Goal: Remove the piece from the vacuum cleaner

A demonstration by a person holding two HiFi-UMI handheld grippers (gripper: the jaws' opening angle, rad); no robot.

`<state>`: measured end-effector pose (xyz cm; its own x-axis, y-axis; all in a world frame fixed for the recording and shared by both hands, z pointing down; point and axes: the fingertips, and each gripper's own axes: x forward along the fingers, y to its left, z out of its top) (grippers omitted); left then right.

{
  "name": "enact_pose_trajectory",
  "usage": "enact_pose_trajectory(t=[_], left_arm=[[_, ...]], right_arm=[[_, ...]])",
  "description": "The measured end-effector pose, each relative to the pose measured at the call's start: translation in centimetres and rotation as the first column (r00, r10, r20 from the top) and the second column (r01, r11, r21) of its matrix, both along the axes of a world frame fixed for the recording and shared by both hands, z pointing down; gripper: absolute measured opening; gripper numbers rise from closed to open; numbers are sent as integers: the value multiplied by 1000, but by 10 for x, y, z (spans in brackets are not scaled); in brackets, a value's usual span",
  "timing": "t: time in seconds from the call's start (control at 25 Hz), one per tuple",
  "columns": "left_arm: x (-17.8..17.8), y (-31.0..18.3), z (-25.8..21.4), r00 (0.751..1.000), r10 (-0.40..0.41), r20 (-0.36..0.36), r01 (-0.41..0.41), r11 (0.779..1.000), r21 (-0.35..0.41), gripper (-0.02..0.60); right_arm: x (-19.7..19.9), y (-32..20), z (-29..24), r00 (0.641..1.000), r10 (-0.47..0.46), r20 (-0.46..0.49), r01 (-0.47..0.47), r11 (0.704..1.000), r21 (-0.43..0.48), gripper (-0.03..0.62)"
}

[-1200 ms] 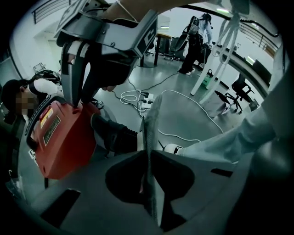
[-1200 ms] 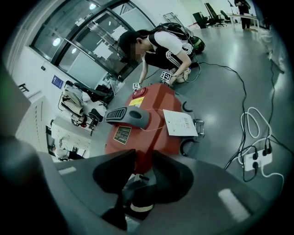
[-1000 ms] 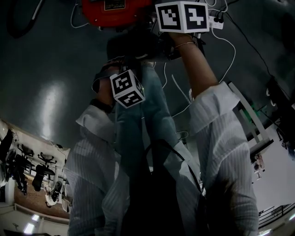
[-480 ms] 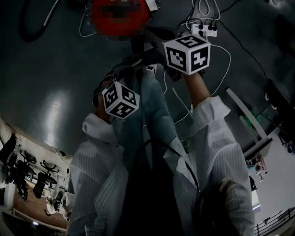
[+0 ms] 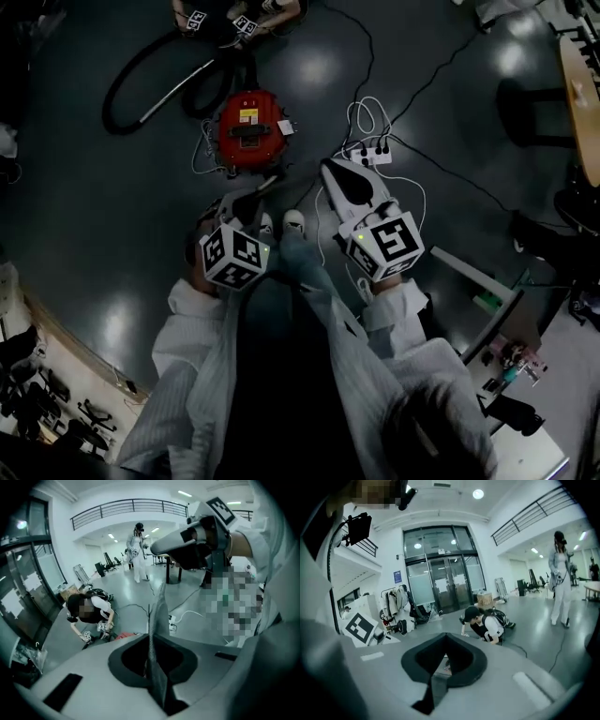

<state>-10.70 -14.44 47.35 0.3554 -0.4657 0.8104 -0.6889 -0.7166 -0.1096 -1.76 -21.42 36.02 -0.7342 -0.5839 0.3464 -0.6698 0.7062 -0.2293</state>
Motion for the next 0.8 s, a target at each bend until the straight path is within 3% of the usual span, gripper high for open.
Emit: enact_pose_trajectory(t=[0.12, 0.28, 0.8], left_arm=[[1, -7, -67, 999, -24, -30, 26, 997, 71, 28], [14, -9, -124, 999, -11, -32, 16, 987, 162, 28], [24, -8, -166, 998, -22, -55, 34, 976, 216, 28]], right_arm=[[0, 13, -67, 1000, 16, 12, -18, 994, 105, 2], [0, 33, -114, 999, 30, 33, -36, 982, 183, 0], [-2, 50, -142, 997, 2, 72, -17, 978, 209, 0]])
